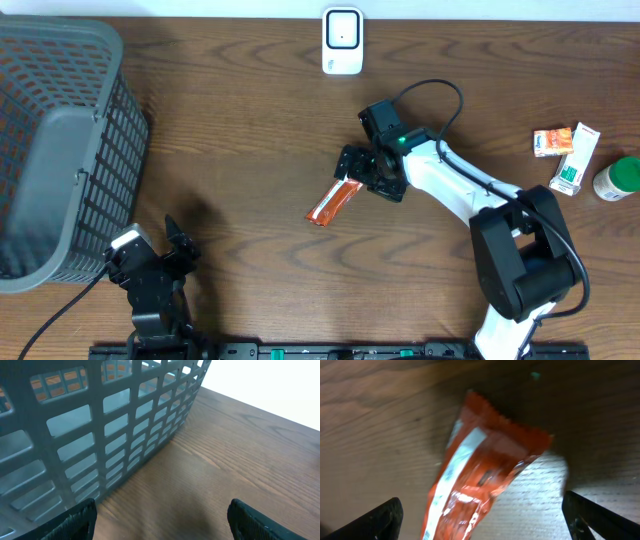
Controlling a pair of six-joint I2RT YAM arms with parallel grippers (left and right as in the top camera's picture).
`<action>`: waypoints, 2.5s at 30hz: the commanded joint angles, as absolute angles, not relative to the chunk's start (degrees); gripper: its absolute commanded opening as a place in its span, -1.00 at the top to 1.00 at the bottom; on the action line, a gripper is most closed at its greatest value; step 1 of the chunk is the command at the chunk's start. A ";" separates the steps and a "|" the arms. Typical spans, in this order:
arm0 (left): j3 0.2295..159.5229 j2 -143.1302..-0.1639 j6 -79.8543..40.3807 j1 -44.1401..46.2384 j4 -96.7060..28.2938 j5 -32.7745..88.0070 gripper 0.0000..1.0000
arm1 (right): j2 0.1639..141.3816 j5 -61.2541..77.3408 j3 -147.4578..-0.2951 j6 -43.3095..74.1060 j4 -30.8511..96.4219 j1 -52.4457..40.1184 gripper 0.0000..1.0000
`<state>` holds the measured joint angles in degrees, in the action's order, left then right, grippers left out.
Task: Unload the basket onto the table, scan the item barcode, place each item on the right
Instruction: 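Raise the TOP bar upright toward the scanner window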
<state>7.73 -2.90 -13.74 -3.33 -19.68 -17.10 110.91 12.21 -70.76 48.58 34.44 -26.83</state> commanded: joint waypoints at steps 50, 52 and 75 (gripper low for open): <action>7.29 -2.74 -14.04 -3.46 -19.70 -17.87 -0.68 | 114.56 27.09 -76.51 28.25 33.58 -26.26 0.98; 7.29 -2.74 -14.06 -3.46 -19.70 -17.87 -0.68 | 109.34 28.47 -76.51 24.29 32.64 -25.82 0.97; 7.29 -2.74 -14.06 -3.46 -19.70 -17.87 -0.68 | 89.58 33.36 -76.23 9.04 32.27 -26.65 0.97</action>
